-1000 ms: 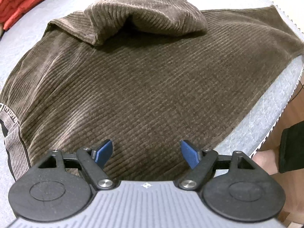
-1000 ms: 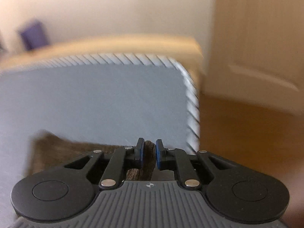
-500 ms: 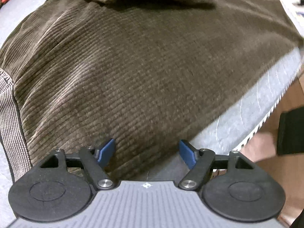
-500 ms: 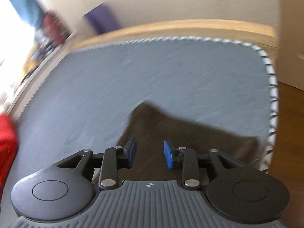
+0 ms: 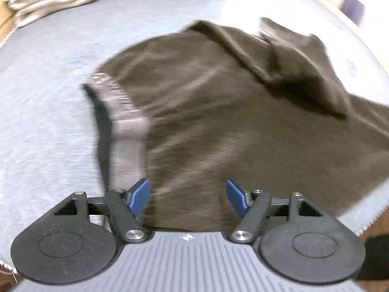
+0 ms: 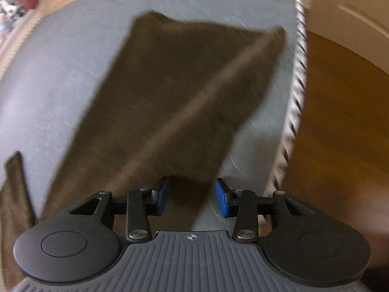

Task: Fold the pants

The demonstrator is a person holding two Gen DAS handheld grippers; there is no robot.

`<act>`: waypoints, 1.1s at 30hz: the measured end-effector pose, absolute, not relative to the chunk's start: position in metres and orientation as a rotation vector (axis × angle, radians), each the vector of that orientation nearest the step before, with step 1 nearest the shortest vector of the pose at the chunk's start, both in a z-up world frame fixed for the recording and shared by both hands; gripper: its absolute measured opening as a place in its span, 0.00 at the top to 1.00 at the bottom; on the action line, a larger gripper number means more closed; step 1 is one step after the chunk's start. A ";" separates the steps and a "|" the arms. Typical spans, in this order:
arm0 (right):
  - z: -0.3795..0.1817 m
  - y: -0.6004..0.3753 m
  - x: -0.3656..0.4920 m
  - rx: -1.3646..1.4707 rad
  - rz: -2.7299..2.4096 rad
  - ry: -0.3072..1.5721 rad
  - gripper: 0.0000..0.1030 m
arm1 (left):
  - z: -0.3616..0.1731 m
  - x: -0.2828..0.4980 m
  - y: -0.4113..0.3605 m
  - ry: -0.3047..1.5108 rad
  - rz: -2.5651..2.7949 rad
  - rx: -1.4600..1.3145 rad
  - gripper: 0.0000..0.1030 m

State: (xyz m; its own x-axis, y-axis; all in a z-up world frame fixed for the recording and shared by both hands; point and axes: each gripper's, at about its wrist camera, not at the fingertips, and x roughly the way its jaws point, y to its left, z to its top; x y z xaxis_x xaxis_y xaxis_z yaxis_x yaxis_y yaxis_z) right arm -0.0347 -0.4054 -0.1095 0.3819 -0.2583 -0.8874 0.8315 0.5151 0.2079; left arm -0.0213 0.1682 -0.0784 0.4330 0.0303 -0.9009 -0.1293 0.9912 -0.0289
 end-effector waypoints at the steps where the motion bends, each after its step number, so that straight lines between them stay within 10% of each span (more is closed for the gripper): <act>1: -0.114 -0.404 -0.037 0.733 -0.780 0.934 0.58 | -0.078 -0.022 0.181 1.109 0.118 -0.131 0.26; 12: -0.125 -0.336 -0.016 0.508 -0.683 0.972 0.41 | -0.116 -0.025 0.249 1.247 0.221 -0.338 0.25; 14: -0.128 -0.333 -0.012 0.459 -0.690 0.980 0.48 | -0.122 -0.026 0.240 1.266 0.200 -0.254 0.27; 16: -0.124 -0.329 -0.014 0.440 -0.693 0.965 0.87 | -0.118 -0.026 0.238 1.252 0.161 -0.251 0.46; 21: -0.108 -0.323 -0.017 0.360 -0.688 0.930 0.94 | -0.079 -0.039 0.232 1.126 0.191 -0.169 0.73; 26: -0.125 -0.328 -0.020 0.374 -0.730 1.011 0.92 | -0.104 -0.034 0.239 1.257 0.273 -0.166 0.69; 33: -0.093 -0.328 -0.029 0.360 -0.830 0.855 0.72 | -0.050 -0.034 0.187 0.967 0.193 0.023 0.48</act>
State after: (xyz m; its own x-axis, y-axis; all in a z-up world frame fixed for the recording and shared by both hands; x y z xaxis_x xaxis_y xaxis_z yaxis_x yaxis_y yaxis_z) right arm -0.0290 -0.3281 -0.0928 0.3766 -0.4968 -0.7819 0.7667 0.6408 -0.0379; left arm -0.0341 0.1874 -0.0502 0.5523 0.1735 -0.8154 -0.1527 0.9826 0.1056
